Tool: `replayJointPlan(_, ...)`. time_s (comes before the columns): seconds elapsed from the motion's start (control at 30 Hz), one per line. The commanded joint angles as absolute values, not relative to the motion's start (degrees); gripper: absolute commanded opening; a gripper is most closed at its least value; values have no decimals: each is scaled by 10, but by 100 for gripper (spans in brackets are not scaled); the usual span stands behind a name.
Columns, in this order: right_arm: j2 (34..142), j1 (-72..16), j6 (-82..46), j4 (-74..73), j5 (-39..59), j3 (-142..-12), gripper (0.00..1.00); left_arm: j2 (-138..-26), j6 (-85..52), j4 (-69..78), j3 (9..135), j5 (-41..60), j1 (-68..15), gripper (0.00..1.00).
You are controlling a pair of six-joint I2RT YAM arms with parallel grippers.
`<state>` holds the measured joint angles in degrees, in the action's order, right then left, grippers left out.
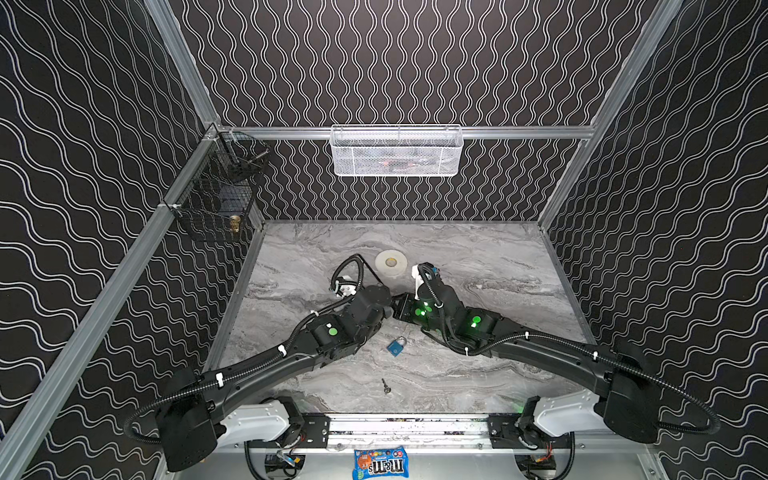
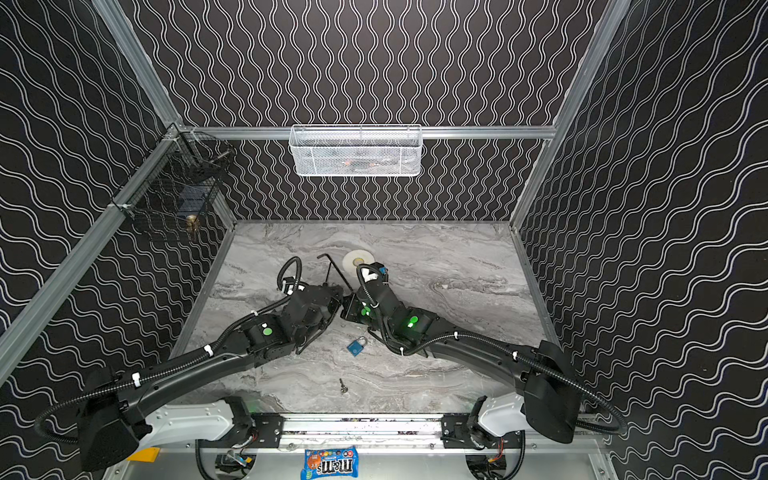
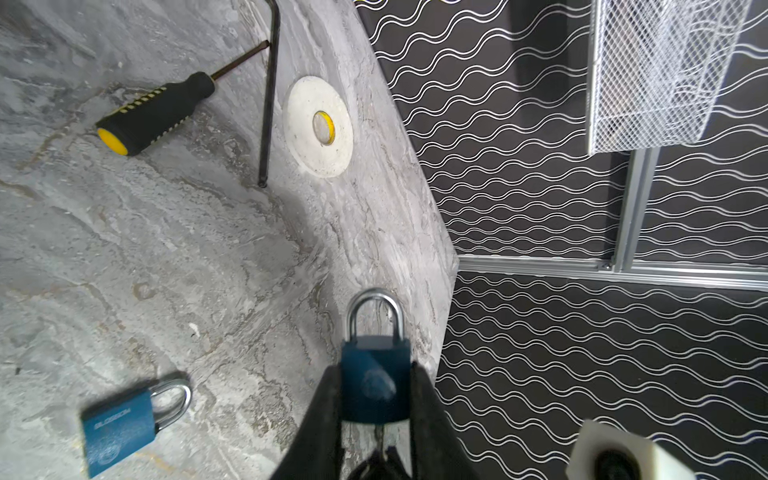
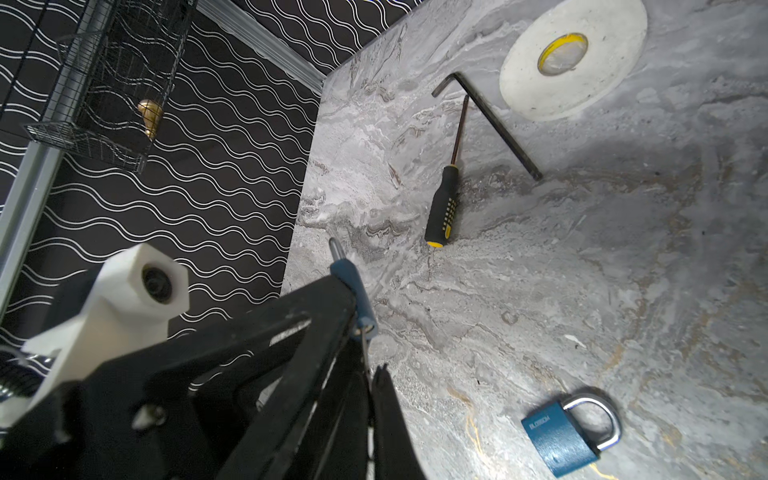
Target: Unlock with the key
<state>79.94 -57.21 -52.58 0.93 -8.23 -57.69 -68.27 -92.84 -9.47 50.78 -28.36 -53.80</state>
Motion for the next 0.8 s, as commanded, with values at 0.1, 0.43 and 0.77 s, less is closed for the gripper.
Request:
replayJointPlan(0.1, 805, -577, -483, -85, -66, -596, 0, -695, -922, -40, 521, -181, -542, 0)
replayJointPlan(0.43, 735, -549, -477, -55, -13, -555, 0, -694, -851, -123, 530, -222, -542, 0)
replayJointPlan(0.77, 709, -539, -487, 21, 38, -524, 0, -666, -851, -102, 507, -262, -541, 0)
